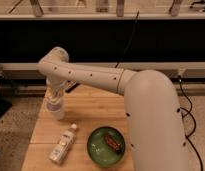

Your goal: Place the white sponge in the ceramic cup

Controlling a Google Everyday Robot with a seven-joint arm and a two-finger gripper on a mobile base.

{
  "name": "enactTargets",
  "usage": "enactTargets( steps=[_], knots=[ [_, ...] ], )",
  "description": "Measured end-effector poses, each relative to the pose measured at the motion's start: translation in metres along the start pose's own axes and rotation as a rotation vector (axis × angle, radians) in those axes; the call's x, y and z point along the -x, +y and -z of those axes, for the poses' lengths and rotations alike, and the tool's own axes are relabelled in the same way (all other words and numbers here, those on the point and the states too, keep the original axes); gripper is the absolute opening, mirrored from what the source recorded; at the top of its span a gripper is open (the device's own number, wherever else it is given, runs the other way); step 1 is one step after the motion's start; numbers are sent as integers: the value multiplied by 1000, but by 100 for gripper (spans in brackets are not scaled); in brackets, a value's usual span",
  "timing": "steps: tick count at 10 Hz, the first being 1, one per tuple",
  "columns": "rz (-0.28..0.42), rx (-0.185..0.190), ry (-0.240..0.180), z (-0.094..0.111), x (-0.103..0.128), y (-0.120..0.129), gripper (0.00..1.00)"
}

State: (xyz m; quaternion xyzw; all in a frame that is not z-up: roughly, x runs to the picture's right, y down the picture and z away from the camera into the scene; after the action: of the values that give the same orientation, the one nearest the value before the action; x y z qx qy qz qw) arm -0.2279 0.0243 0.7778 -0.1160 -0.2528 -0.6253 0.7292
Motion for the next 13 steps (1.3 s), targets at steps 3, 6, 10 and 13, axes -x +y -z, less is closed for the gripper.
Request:
enactTargets(
  steps=[3, 6, 10, 13],
  knots=[
    [94, -67, 25, 3, -1, -4, 0],
    [170, -116, 60, 3, -1, -9, 0],
    [235, -137, 116, -7, 3, -12, 0],
    [270, -135, 142, -19, 7, -13, 10]
  ],
)
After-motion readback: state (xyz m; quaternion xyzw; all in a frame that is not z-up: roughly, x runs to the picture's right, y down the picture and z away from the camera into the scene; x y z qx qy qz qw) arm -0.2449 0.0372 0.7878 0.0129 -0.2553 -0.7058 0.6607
